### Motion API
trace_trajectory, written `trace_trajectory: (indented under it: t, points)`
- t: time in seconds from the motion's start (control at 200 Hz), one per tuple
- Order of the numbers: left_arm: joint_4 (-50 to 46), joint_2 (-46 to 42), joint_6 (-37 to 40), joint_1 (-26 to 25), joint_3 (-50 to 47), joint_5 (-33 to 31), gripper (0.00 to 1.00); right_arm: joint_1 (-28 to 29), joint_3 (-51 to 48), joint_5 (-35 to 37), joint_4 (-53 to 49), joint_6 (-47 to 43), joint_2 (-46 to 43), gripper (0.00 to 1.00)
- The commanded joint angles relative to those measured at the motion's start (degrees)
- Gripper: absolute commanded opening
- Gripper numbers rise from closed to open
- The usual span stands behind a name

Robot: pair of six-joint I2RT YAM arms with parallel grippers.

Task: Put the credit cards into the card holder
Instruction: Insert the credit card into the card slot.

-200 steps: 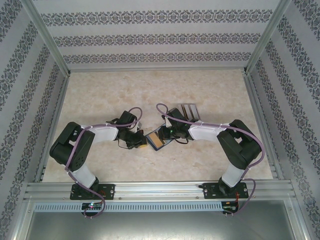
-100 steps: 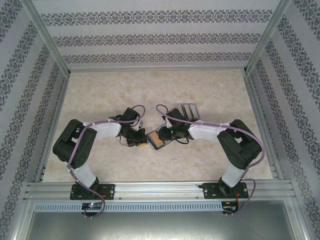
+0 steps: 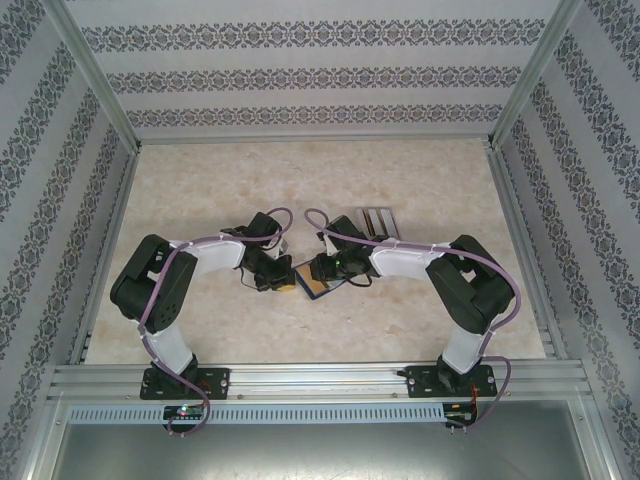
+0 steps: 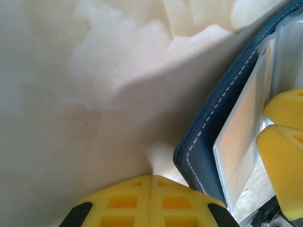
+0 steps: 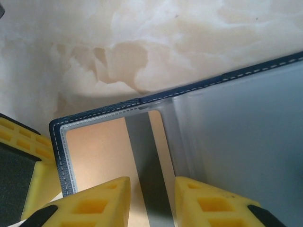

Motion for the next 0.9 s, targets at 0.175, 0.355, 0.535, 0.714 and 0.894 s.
trace_trajectory:
  t: [0.175,0.355,0.535,0.714,0.894]
  points:
    - [2.32,4.60,2.29,0.52,0.47,-7.75,0.00,1.00,0.64,-4.12,1.37,-0.01,-2.79,0.34]
    - [1.26,4.64,3.43,1.03,0.81,-8.03,0.00,-0.10,-0.34,0.41,-0.10,-0.64,-6.36,0.37]
    - [0.43,3.95,4.71,1.82,0.58,-8.02,0.00,-0.78,-0.08,2.80,-2.19,-1.51,-6.98,0.39]
    - [-1.76,2.29,5.30,3.67,0.18,-9.35,0.01,-2.19,0.69,7.28,-8.10,-3.01,-8.95,0.43]
    - [-1.72,2.59,5.23,5.19,0.17,-5.11,0.05,-4.77,-0.87,9.27,-12.04,-4.97,-10.66,0.46]
